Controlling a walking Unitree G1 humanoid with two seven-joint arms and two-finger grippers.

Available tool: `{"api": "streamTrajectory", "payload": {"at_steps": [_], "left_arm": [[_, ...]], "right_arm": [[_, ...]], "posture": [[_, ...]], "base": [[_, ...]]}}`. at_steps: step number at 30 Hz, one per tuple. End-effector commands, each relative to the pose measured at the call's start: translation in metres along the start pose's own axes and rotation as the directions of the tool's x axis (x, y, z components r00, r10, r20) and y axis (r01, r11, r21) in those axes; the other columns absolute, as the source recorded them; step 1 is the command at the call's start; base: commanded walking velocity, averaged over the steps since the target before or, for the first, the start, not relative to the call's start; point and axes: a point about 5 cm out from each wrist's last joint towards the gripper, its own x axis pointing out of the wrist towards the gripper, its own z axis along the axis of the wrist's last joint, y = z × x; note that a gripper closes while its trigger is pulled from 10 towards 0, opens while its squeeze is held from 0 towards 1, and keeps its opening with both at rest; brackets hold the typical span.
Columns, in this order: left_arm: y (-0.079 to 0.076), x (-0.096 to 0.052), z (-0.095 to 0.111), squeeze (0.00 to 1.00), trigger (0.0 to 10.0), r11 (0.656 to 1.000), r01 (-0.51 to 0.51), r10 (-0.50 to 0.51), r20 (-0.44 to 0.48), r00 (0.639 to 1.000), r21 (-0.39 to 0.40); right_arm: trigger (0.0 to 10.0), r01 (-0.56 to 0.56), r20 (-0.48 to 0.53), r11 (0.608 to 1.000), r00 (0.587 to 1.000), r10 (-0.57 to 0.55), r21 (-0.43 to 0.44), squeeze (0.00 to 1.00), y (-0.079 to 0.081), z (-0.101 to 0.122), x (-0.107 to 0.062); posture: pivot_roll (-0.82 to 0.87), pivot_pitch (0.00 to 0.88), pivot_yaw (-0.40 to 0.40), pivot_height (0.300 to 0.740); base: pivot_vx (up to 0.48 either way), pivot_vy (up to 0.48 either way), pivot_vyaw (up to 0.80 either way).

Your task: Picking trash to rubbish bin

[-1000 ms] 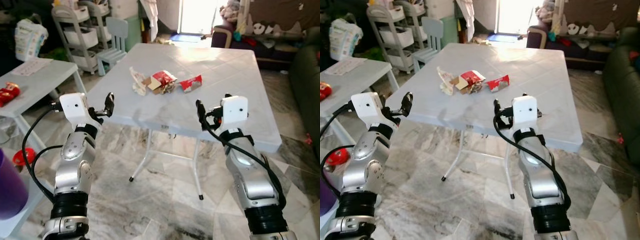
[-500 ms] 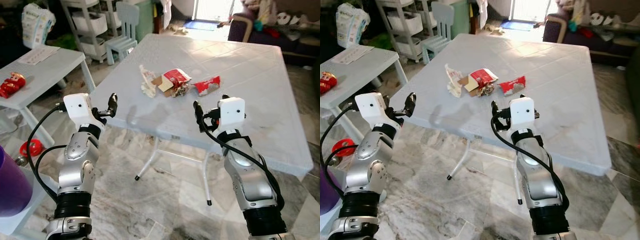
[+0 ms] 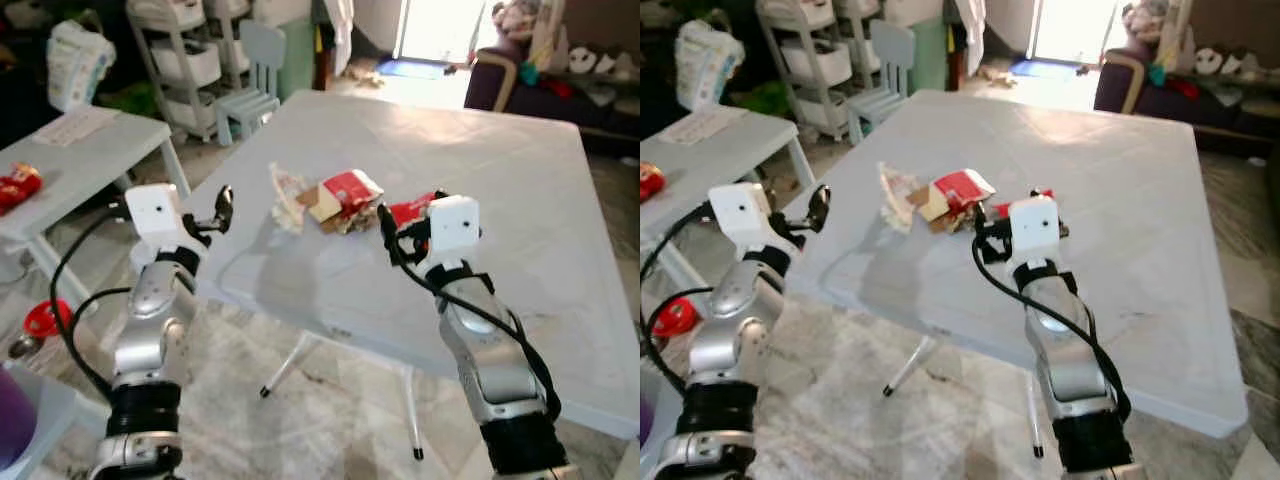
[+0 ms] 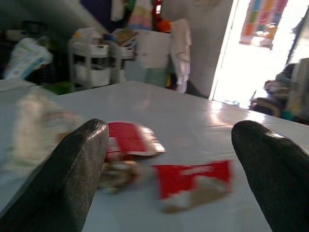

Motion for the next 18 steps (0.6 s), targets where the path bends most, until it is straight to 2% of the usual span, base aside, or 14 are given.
{"api": "streamTrajectory", "payload": {"at_steps": [1, 6, 11, 15, 18], "left_arm": [[-0.0046, 0.0026, 0.0022, 0.0, 10.0, 1.0, 0.007, -0.007, 0.002, 1.0, 0.005], [-0.0036, 0.0029, 0.0015, 0.0, 10.0, 1.0, 0.001, -0.001, -0.01, 1.0, 0.018], [-0.0021, 0.0035, 0.0006, 0.0, 10.0, 1.0, 0.0, 0.0, -0.017, 1.0, 0.03], [-0.0016, 0.0042, 0.001, 0.0, 10.0, 0.999, -0.002, 0.003, -0.016, 1.0, 0.044], [-0.0044, 0.0055, 0.0011, 0.0, 10.0, 1.0, 0.01, -0.01, -0.016, 1.0, 0.019]], "right_arm": [[10.0, 0.022, 0.008, 1.0, 1.0, -0.021, -0.016, 0.0, -0.0078, 0.0016, -0.0009], [10.0, 0.015, 0.008, 1.0, 1.0, -0.015, -0.017, 0.0, -0.0061, 0.0012, -0.0002], [10.0, 0.01, 0.008, 1.0, 1.0, -0.01, -0.018, 0.0, -0.0051, 0.0005, 0.0007], [10.0, 0.008, 0.012, 1.0, 1.0, -0.008, -0.018, 0.0, -0.0051, 0.0013, 0.0011], [10.0, 0.008, 0.013, 1.0, 1.0, -0.007, -0.019, 0.0, -0.0055, 0.0009, 0.0014]], "posture": [[0.01, 0.031, 0.01, 0.74], [0.01, 0.025, 0.011, 0.74], [0.01, 0.017, 0.014, 0.74], [0.01, 0.012, 0.015, 0.74], [0.01, 0.007, 0.014, 0.74]], "base": [[0.461, 0.0, 0.0], [0.384, 0.0, 0.0], [0.0, 0.0, 0.0], [0.294, 0.0, 0.0], [0.366, 0.0, 0.0]]}}
